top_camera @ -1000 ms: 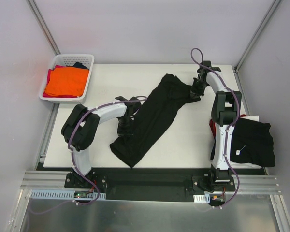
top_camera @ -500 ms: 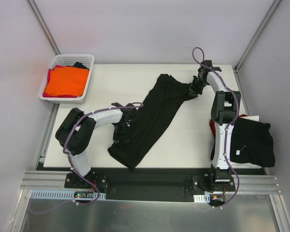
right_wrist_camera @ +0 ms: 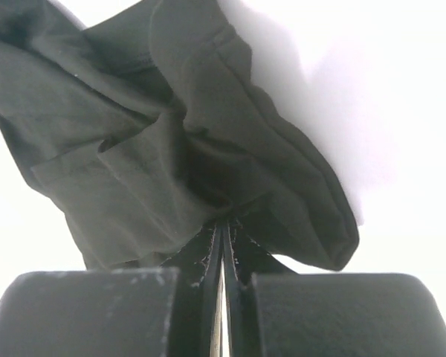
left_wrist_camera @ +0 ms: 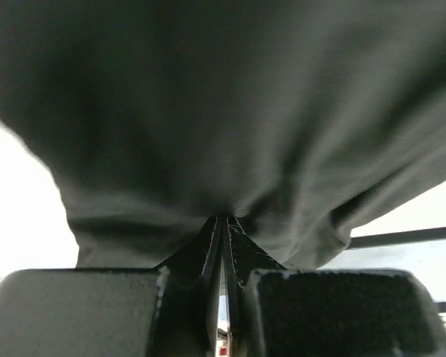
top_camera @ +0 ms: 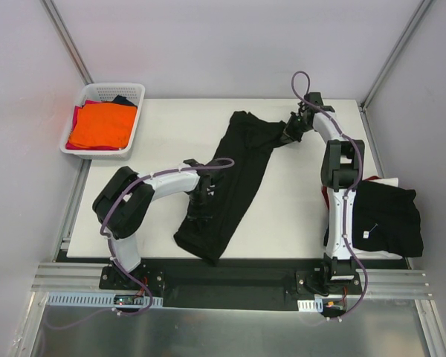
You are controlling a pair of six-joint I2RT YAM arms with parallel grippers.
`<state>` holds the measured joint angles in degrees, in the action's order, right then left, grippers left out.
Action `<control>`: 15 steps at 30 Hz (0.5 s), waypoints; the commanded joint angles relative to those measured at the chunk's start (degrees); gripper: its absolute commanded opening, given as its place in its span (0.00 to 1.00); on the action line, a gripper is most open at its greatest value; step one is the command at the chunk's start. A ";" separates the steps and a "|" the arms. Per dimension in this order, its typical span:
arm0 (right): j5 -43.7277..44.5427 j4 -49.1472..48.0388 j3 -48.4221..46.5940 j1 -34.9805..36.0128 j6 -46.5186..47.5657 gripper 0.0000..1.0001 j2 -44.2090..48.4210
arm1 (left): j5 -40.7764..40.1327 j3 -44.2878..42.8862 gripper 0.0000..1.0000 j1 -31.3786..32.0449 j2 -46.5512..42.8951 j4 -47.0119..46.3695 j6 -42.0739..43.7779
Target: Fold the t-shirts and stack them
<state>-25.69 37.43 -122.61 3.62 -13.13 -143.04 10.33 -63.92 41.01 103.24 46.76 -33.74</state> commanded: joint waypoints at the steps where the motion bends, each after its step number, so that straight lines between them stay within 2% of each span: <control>1: -3.65 -4.38 -2.29 2.09 -3.21 0.01 -3.03 | 3.12 -4.19 0.02 3.97 2.92 -0.79 -1.42; 6: -5.24 -8.77 -2.29 3.41 -6.03 0.01 -4.53 | 4.79 -8.32 0.00 7.32 6.97 -0.97 -1.07; 8: -3.23 -9.30 -0.98 3.68 -5.86 0.01 -3.92 | 4.70 -8.85 0.00 7.68 7.50 -0.88 -0.89; 12: 2.05 -11.68 4.48 2.71 -4.81 0.03 3.02 | 4.70 -8.68 0.01 7.68 6.80 -0.97 -0.89; 15: 0.91 -8.26 -0.49 1.13 -3.67 0.04 2.34 | 4.79 -9.64 0.01 7.68 6.88 -0.80 -0.54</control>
<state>-28.14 26.59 -119.94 6.72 -18.46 -143.46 14.76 -71.50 48.40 109.93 45.74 -33.91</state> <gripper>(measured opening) 0.036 0.011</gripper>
